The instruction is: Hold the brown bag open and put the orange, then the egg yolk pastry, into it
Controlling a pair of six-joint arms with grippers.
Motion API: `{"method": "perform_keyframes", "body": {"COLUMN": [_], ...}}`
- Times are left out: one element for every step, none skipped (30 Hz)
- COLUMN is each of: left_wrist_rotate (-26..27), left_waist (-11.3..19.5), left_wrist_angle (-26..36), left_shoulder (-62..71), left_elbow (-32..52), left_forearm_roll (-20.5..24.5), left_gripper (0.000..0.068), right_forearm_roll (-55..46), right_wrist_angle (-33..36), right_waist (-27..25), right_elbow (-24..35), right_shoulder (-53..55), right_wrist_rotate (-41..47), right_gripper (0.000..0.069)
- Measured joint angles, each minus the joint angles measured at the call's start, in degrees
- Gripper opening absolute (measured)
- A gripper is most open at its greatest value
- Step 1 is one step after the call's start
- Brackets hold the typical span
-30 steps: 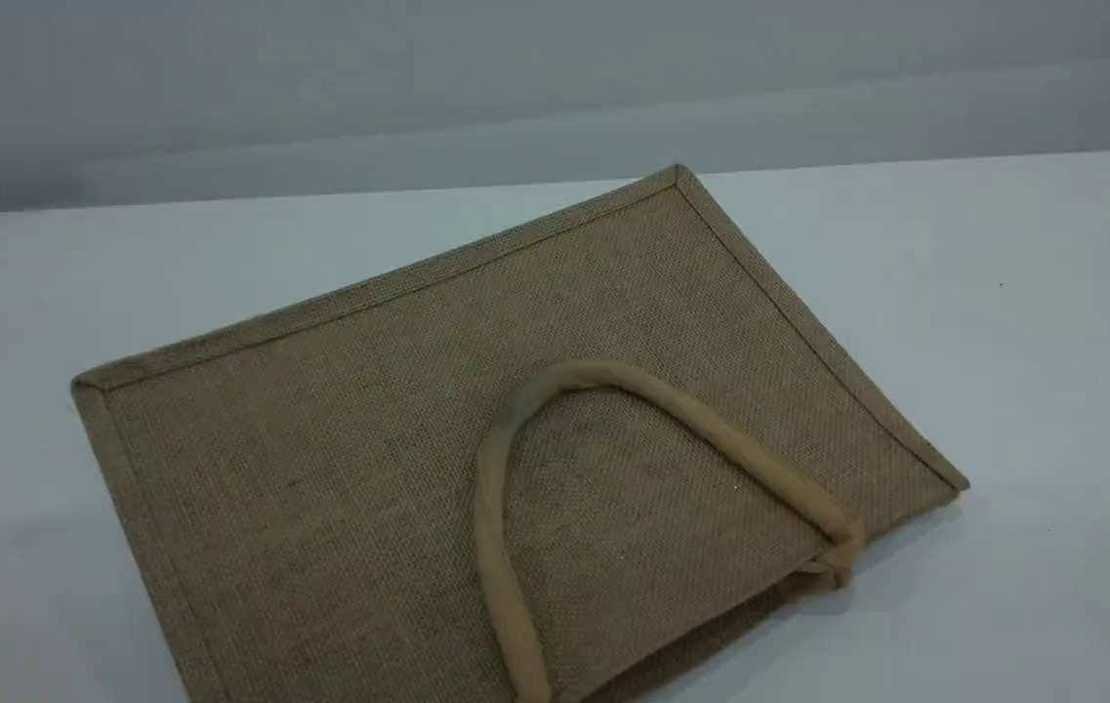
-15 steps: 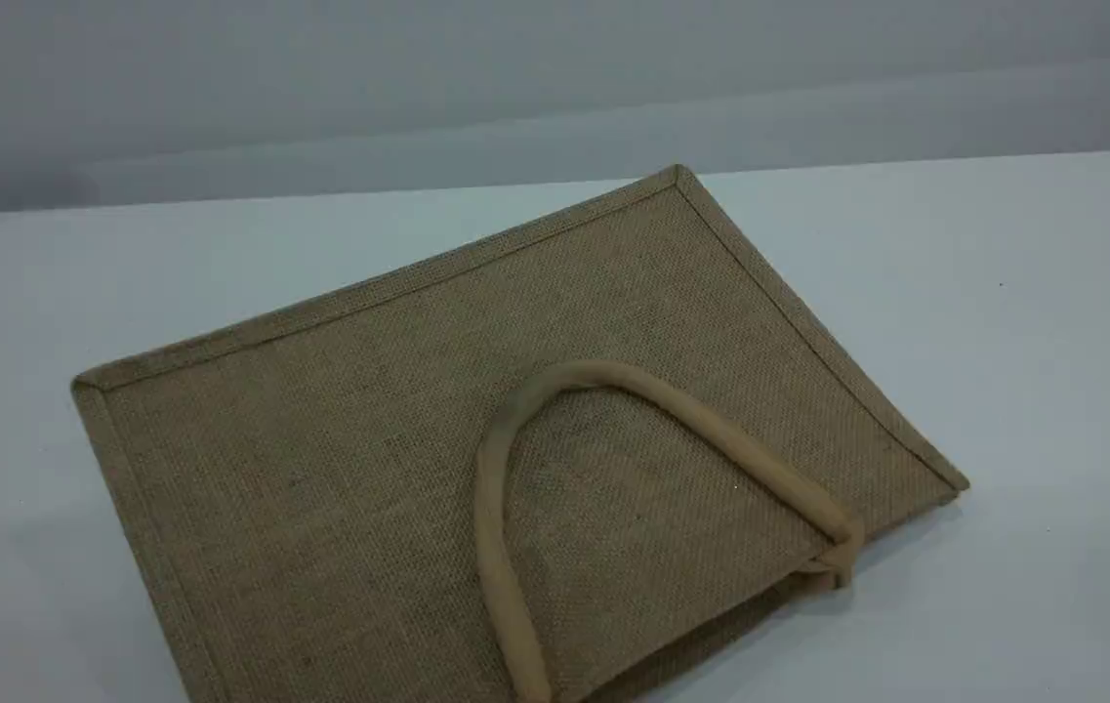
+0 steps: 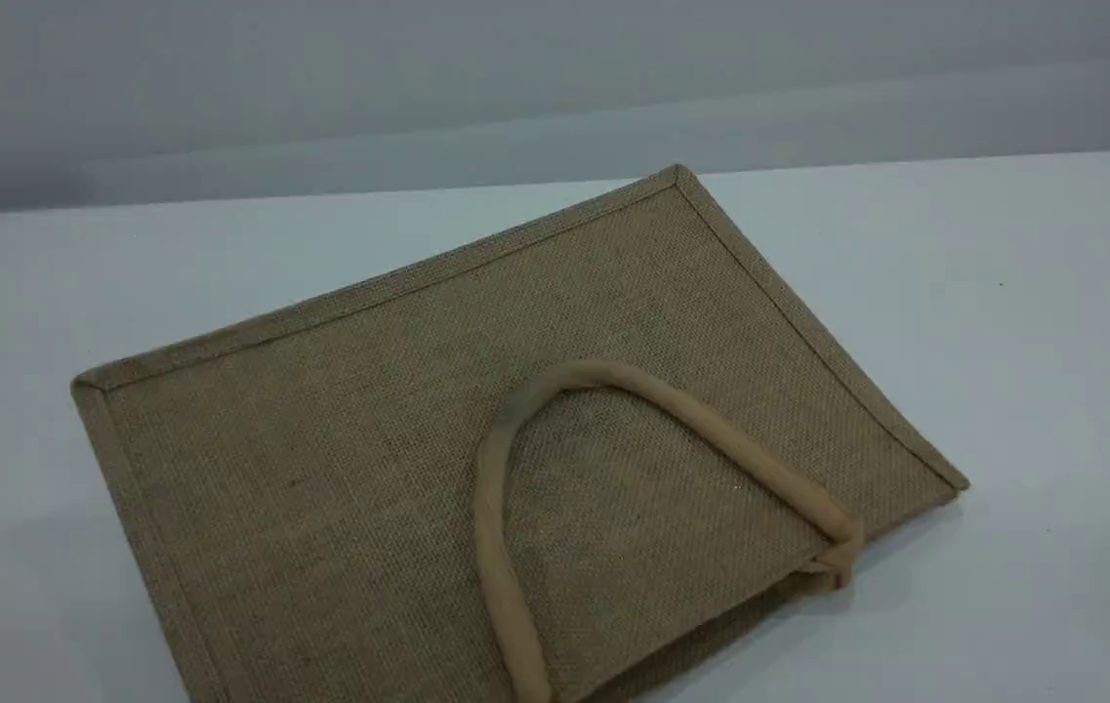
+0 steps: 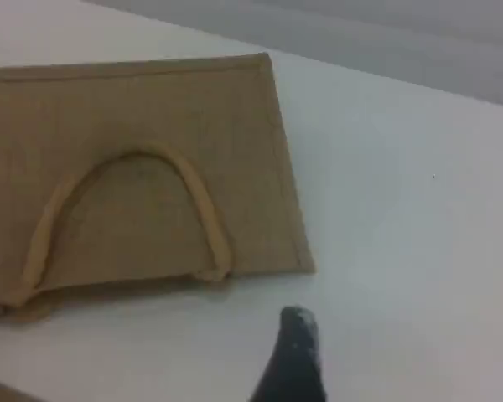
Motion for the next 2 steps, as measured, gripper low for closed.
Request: {"method": "perform_keyframes", "body": {"left_wrist_rotate": [0.05,0.05], "left_waist": [0.00,0.00], "left_wrist_angle": [0.00,0.00], "left_shoulder": [0.00,0.00], "left_elbow": [0.00,0.00], "left_forearm_roll": [0.00,0.00], "left_gripper": [0.0468,0.0468], "right_forearm_roll": [0.00,0.00], "right_wrist_angle": [0.00,0.00], "right_waist": [0.00,0.00], "right_elbow": [0.00,0.00], "right_shoulder": [0.00,0.00], "right_wrist_rotate": [0.00,0.00], "right_gripper": [0.0552,0.0552]}}
